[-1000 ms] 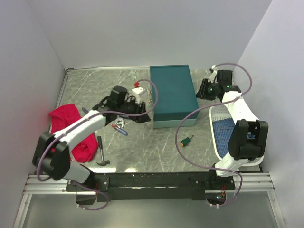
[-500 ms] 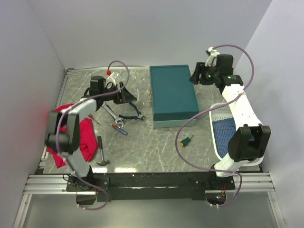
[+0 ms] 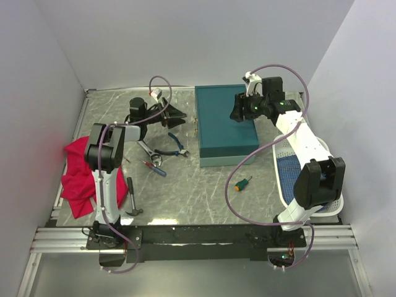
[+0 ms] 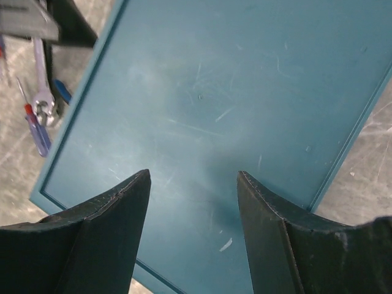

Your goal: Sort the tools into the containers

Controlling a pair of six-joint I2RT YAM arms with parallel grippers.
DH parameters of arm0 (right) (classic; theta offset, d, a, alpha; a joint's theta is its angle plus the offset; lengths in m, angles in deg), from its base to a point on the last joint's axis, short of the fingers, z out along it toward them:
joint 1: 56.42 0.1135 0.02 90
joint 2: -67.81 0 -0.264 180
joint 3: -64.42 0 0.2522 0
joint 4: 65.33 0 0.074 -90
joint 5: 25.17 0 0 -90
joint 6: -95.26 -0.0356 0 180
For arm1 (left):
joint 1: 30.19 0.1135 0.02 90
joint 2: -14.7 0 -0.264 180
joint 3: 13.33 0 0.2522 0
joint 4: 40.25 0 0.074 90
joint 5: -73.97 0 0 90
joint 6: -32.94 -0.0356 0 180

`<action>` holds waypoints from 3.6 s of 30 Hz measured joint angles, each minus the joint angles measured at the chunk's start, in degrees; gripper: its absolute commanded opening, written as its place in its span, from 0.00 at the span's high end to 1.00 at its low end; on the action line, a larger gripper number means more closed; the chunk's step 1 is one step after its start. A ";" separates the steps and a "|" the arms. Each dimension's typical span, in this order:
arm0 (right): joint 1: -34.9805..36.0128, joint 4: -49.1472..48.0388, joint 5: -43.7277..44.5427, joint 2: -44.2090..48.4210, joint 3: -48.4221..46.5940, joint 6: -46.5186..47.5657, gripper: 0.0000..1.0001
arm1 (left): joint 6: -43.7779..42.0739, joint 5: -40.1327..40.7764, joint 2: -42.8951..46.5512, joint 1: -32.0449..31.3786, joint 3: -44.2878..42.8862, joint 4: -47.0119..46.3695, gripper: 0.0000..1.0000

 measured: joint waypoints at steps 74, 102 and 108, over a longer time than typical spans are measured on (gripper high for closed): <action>1.11 -10.38 3.02 -0.72 9.33 8.37 0.33 | -81.55 4.13 19.54 17.33 -5.29 76.24 0.26; 1.25 -9.90 7.74 4.61 14.62 13.66 0.31 | -143.62 6.01 15.10 5.53 -2.19 81.81 0.38; 1.33 -9.27 8.37 4.63 14.34 13.66 0.31 | -147.58 6.08 11.04 4.98 -3.65 84.56 0.43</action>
